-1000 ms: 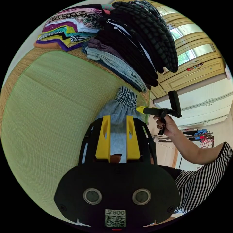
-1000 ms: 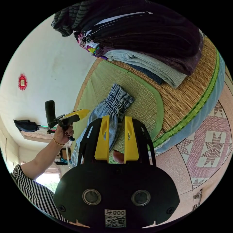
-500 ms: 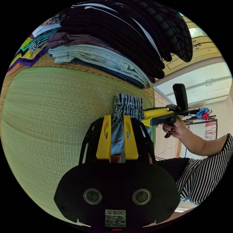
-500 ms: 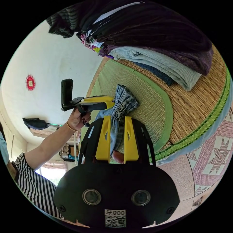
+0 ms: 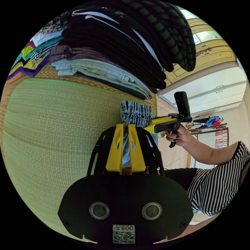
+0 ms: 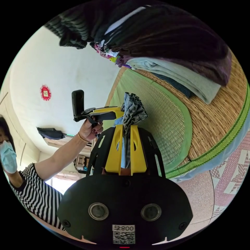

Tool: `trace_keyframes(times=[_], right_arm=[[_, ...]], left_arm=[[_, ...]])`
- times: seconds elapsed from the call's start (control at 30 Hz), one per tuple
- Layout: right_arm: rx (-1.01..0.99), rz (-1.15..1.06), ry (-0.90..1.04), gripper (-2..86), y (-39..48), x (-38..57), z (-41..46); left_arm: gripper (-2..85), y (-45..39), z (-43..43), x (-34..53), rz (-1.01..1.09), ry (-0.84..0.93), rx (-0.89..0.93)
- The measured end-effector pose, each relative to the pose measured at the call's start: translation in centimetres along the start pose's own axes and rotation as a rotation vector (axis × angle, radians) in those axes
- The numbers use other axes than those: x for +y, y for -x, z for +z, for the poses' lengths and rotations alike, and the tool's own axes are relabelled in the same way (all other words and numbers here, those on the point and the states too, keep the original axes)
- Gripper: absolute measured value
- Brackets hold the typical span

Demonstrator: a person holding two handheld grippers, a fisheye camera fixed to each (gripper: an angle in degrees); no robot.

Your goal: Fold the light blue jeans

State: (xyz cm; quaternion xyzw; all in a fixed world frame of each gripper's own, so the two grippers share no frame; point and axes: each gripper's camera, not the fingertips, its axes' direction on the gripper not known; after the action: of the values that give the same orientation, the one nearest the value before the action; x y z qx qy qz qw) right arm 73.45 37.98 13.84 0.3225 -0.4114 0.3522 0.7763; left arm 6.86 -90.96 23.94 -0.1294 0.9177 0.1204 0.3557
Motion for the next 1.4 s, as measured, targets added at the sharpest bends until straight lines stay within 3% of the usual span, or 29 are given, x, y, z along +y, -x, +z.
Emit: trace_keyframes(times=[0.27,0.57,0.77,0.97,1.13,1.4], right_arm=[[0.029,-0.172,-0.004,4.9,7.0,1.9,0.5],[0.097,-0.444,0.053,4.7,18.2,7.0,5.0],[0.145,-0.617,0.161,4.8,24.2,12.4,11.2],[0.177,-0.687,0.319,4.9,27.0,17.6,18.9],[0.252,-0.703,0.465,5.4,27.8,21.5,25.3],[0.392,-0.774,0.621,7.4,29.3,25.3,31.8]], left_arm=[[3.1,-1.8,-5.8,5.2,0.048,-0.142,-0.053],[4.1,-3.0,-13.2,17.2,0.011,-0.336,-0.088],[5.4,-2.5,-16.3,28.4,-0.116,-0.396,-0.107],[5.5,-0.4,-16.7,41.0,-0.381,-0.392,-0.118],[6.3,1.2,-15.1,51.4,-0.607,-0.460,0.072],[11.1,1.7,-13.7,60.7,-0.744,-0.645,0.309]])
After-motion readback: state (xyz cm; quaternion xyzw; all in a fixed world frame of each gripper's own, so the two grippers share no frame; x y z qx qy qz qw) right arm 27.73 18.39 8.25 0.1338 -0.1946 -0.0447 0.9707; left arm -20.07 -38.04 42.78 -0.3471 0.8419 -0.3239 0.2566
